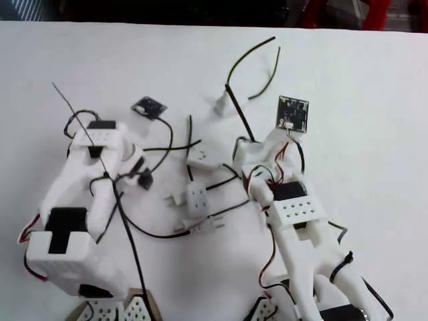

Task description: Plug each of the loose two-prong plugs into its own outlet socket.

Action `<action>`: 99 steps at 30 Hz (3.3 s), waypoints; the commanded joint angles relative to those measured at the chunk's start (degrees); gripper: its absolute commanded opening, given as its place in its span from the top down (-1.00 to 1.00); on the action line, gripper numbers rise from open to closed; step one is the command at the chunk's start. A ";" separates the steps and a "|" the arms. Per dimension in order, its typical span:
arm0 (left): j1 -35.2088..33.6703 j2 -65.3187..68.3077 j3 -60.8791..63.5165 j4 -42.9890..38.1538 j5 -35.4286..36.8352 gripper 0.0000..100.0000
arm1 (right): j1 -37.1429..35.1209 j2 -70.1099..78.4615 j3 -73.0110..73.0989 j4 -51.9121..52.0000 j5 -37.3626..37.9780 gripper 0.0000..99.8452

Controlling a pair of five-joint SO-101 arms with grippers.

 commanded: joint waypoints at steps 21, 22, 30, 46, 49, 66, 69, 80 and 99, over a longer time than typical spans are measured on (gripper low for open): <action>-7.69 -0.13 -18.55 12.13 -3.96 0.43 | -0.92 -0.13 -1.76 -0.75 0.70 0.97; -7.16 -0.13 -18.90 13.63 -4.84 0.43 | -0.92 -0.13 -1.76 -0.75 0.70 0.97; -6.37 0.48 -15.56 13.45 -11.96 0.44 | -0.84 -0.13 -1.76 -0.75 0.70 0.97; -3.91 0.48 -0.88 -0.44 -12.75 0.63 | -0.84 -0.13 -1.76 -0.75 0.70 0.97; -2.77 -0.04 -0.09 1.23 -12.75 0.63 | -0.84 -0.13 -1.76 -0.75 0.70 0.97; 8.92 -0.04 -1.67 8.35 -0.62 0.63 | -0.84 -0.13 -1.76 -0.75 0.70 0.97; 11.47 -0.04 -3.08 8.88 2.02 0.63 | -0.84 -0.13 -1.76 -0.75 0.70 0.97; 12.26 -0.22 -13.19 18.99 8.88 0.45 | -0.84 -0.13 -1.76 -0.75 0.70 0.97; -4.88 -45.76 17.23 4.22 24.53 0.50 | -7.60 -0.75 -1.76 1.01 5.98 0.97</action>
